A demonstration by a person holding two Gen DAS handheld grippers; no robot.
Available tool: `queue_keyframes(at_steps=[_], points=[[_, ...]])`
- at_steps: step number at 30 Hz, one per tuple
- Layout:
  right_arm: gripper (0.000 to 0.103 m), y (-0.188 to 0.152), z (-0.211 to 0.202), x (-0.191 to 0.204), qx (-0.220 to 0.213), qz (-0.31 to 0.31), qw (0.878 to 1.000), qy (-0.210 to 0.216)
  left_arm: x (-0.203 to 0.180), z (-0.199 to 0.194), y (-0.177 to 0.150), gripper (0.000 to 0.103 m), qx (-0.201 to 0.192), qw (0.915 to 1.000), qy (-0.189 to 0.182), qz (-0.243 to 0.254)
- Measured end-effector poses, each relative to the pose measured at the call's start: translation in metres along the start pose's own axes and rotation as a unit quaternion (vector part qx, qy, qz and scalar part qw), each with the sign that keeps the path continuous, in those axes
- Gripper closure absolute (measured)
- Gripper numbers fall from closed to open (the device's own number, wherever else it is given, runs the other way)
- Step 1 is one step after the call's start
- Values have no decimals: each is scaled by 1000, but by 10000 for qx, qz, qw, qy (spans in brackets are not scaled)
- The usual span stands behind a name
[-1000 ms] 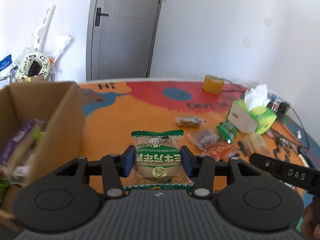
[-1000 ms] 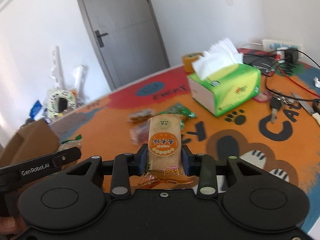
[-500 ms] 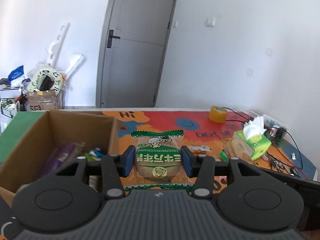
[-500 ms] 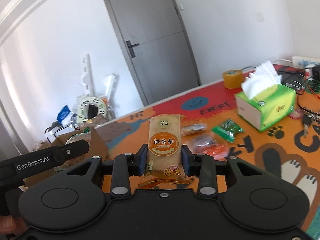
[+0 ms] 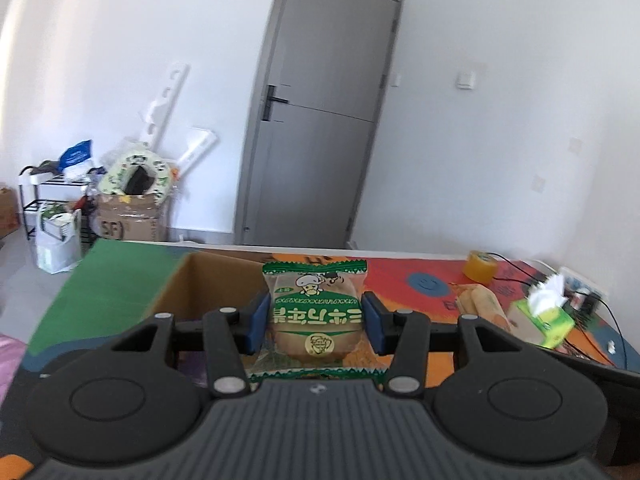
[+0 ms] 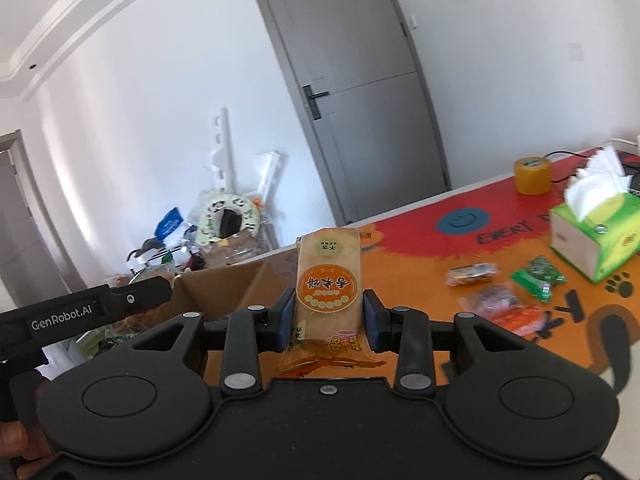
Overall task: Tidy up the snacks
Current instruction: 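Carry both held snacks over the box and open both tools to drop them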
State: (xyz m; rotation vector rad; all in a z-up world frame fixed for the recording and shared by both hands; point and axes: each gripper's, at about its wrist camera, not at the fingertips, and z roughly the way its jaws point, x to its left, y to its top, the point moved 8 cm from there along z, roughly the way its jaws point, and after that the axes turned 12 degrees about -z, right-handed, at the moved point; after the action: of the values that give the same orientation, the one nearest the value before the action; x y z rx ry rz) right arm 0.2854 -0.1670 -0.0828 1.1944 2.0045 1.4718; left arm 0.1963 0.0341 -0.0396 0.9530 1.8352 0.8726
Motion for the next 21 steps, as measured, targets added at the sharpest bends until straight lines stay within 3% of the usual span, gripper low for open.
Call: queue_keyframes(at_steps=[7,14,17,21], points=[[68,7,15,31,14,-163,9996,217,34,-3,11,55,-91,9994,265,-197],[68,12,24,56,53,-369,9987,350,49,4,6,55,194,9993,164,-274],[68,11,28,62,99,-420,9984,369,52,7,1,45,410,9989,55,-236],[68,10,32,72,145,-472,9980,388,65,5,3,31,331,9985,128,-407]])
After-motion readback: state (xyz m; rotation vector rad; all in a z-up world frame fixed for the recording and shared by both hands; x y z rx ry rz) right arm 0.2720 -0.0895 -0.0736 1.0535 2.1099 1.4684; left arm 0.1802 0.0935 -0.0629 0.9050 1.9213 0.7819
